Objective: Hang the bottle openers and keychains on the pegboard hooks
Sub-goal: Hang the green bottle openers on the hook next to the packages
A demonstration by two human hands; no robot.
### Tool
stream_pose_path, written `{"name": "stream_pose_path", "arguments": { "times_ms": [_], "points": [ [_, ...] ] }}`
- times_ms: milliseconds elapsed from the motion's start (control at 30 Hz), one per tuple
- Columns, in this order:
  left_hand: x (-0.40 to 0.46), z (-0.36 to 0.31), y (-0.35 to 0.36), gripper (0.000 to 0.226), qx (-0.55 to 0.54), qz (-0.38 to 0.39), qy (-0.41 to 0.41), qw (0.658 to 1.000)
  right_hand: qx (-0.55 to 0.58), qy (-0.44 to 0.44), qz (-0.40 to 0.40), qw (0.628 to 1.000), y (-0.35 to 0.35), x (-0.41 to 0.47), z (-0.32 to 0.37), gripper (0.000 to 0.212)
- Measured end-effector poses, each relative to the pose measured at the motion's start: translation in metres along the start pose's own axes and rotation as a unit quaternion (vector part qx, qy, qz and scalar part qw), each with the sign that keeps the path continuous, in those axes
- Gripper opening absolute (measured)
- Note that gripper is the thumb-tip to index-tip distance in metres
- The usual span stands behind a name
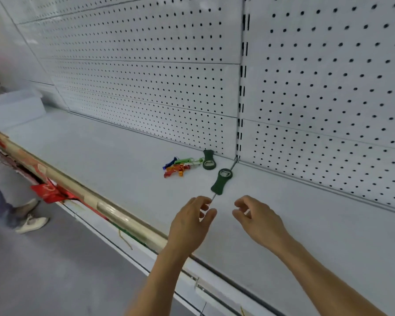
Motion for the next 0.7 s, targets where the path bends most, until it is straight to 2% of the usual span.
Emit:
{"name": "stream_pose_path", "arguments": {
  "times_ms": [200, 400, 500, 567, 700],
  "points": [
    [0.088, 0.026, -0.006, 0.029, 0.013, 0.032, 0.051, 0.998, -0.029, 0.061, 0.000, 0.998, 0.020, 0.063, 0.018, 0.041],
    [0.189, 0.045, -0.008, 0.035, 0.099, 0.088, 0.157, 0.979, -0.108, 0.178, -0.039, 0.977, 0.034, 0.112, 0.035, 0.051],
    [0.226, 0.050, 0.001, 0.058, 0.174, 0.143, 0.239, 0.945, -0.164, 0.219, -0.050, 0.960, 0.040, 0.125, 0.041, 0.056],
    [0.244, 0.049, 0.006, 0.066, 0.242, 0.188, 0.288, 0.907, -0.171, 0.238, -0.064, 0.954, 0.043, 0.129, 0.044, 0.048],
    [0.270, 0.041, 0.015, 0.056, 0.340, 0.219, 0.372, 0.836, -0.125, 0.286, -0.062, 0.948, 0.041, 0.131, 0.042, 0.034]
  ]
}}
Point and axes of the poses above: each hand's wrist, its own x-axis towards the middle knuckle, its own y-axis out of the palm, z = x × y, the point moved 3 cm from there along x, towards the middle knuckle
